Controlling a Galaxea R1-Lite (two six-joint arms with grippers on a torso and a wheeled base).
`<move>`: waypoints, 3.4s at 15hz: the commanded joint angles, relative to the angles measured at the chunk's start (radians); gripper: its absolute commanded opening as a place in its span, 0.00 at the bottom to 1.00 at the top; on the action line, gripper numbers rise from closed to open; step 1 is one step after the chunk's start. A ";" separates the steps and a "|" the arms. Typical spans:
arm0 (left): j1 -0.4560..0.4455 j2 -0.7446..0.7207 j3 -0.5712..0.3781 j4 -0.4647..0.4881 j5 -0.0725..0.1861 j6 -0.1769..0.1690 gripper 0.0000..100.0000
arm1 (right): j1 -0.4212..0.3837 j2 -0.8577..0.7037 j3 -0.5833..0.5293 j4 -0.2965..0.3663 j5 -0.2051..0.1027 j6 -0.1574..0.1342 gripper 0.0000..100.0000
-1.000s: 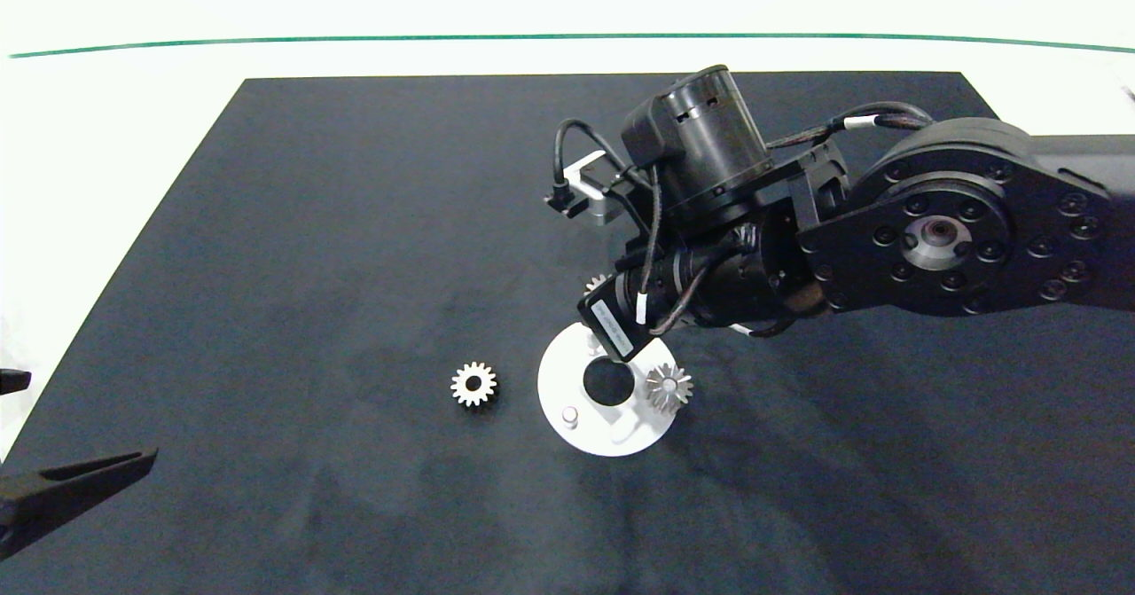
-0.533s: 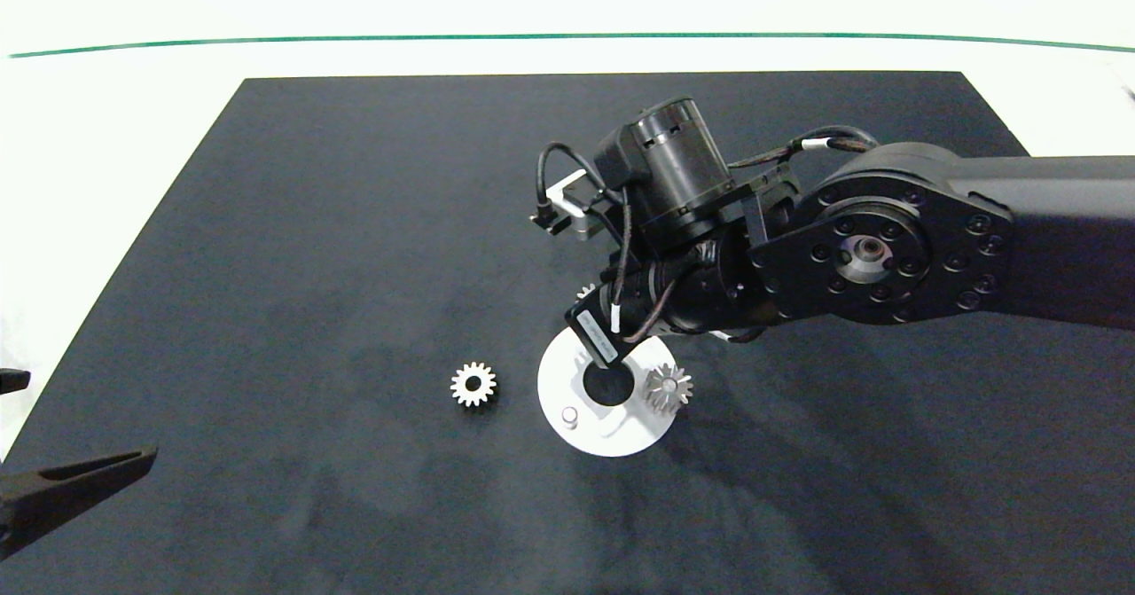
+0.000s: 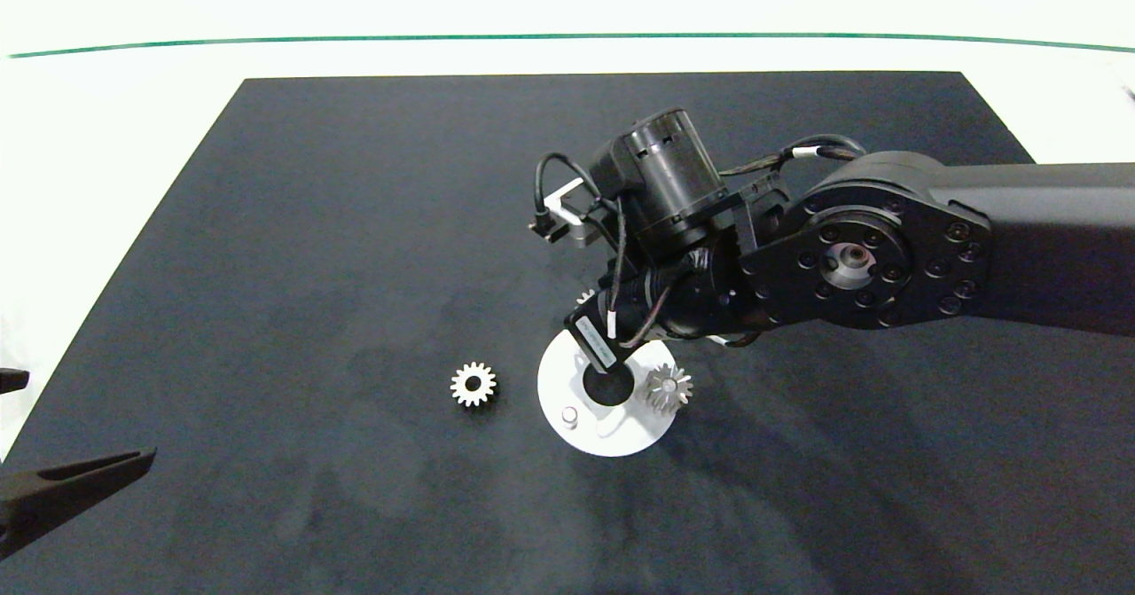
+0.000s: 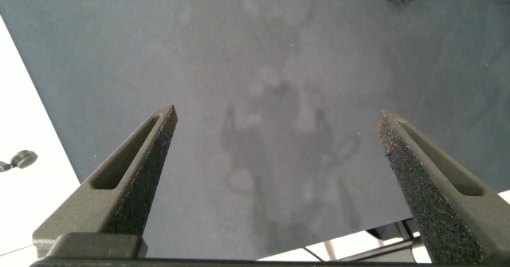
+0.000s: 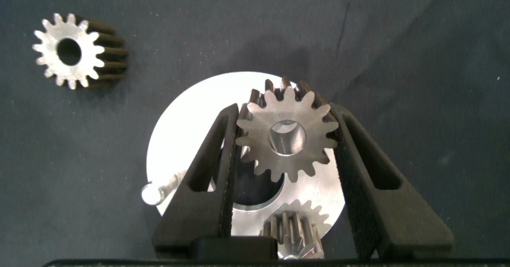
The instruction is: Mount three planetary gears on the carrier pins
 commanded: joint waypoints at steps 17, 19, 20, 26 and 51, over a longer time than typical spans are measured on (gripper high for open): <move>0.000 0.000 0.000 0.004 0.000 0.002 1.00 | -0.015 -0.033 0.042 0.007 -0.003 -0.001 0.00; 0.001 0.000 0.000 0.004 0.000 0.002 1.00 | -0.015 -0.031 0.039 0.006 -0.003 -0.002 0.00; 0.001 0.000 -0.002 0.004 0.000 0.002 1.00 | -0.015 -0.031 0.039 0.006 -0.003 -0.002 0.00; 0.001 -0.011 -0.002 0.004 0.000 0.002 1.00 | -0.015 -0.022 0.032 0.006 -0.003 -0.002 0.00; 0.000 -0.012 0.000 0.004 0.000 0.002 1.00 | -0.013 -0.004 0.027 0.000 -0.001 -0.001 0.00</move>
